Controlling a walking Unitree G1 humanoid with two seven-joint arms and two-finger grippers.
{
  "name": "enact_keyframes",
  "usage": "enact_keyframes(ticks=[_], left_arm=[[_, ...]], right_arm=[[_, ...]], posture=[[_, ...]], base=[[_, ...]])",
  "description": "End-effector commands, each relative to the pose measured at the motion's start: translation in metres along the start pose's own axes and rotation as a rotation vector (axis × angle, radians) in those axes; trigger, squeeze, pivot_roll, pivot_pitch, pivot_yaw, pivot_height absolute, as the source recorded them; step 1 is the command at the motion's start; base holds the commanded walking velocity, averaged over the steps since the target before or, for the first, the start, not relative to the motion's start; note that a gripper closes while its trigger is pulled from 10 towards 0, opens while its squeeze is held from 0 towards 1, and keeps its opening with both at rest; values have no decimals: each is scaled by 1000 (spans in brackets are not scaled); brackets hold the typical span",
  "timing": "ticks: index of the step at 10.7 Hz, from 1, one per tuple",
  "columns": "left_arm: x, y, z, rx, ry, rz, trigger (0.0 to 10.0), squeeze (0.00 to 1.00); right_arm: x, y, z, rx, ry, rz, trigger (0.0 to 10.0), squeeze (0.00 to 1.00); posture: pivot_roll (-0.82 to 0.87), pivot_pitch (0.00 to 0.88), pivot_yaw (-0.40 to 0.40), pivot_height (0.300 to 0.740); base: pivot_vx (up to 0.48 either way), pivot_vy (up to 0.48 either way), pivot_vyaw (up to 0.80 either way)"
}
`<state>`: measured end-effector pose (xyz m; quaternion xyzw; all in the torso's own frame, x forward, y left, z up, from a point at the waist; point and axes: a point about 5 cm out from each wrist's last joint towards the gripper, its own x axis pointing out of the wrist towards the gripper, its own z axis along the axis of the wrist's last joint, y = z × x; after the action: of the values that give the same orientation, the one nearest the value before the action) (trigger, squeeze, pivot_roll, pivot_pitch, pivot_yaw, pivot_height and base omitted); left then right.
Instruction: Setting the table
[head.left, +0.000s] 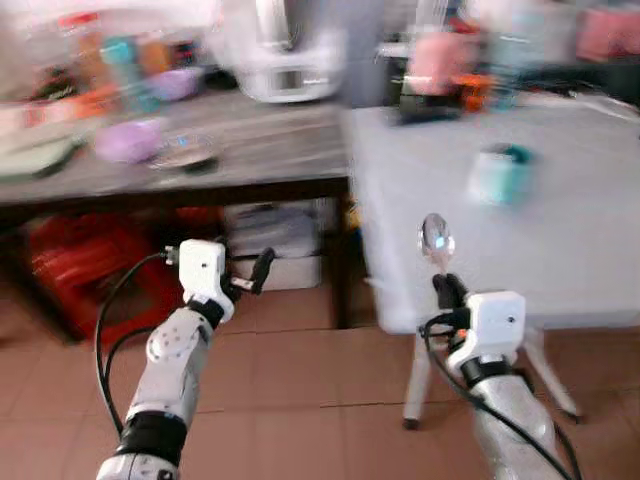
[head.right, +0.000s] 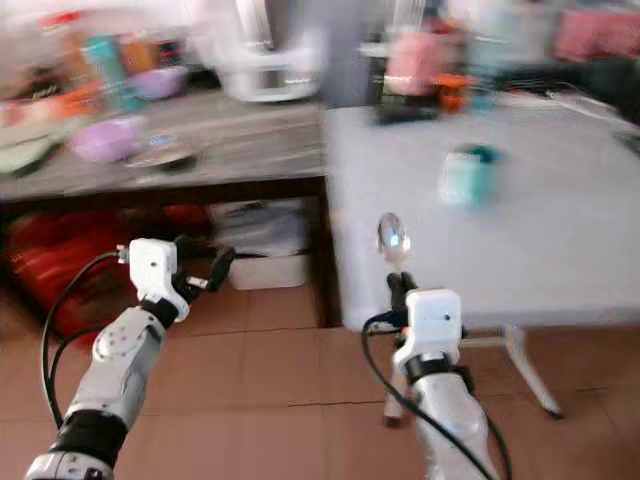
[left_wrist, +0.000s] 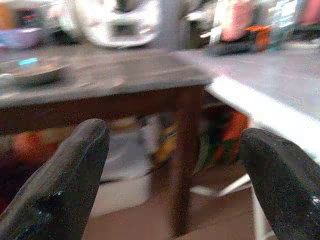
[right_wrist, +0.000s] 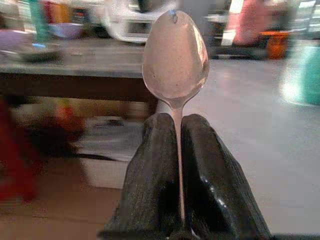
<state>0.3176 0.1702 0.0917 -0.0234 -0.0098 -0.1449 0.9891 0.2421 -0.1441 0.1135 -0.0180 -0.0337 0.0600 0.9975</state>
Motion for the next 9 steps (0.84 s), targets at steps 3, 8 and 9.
enact_keyframes(ticks=[3, 8, 9], left_arm=[[4, 2, 4, 18, -11, 16, 10000, 0], [-6, 18, -3, 66, 17, 86, 10000, 0], [-11, 18, -6, 82, 20, 79, 10000, 0]], right_arm=[[0, 0, 4, 3, -27, 3, 10000, 0], [3, -4, 9, -3, -55, 5, 10000, 0], [4, -4, 12, -6, -67, 6, 10000, 0]], posture=[[-7, 0, 82, 740], [1, 0, 74, 740], [-1, 0, 74, 740]], base=[[0, 480, 0], [0, 380, 0], [0, 0, 0]])
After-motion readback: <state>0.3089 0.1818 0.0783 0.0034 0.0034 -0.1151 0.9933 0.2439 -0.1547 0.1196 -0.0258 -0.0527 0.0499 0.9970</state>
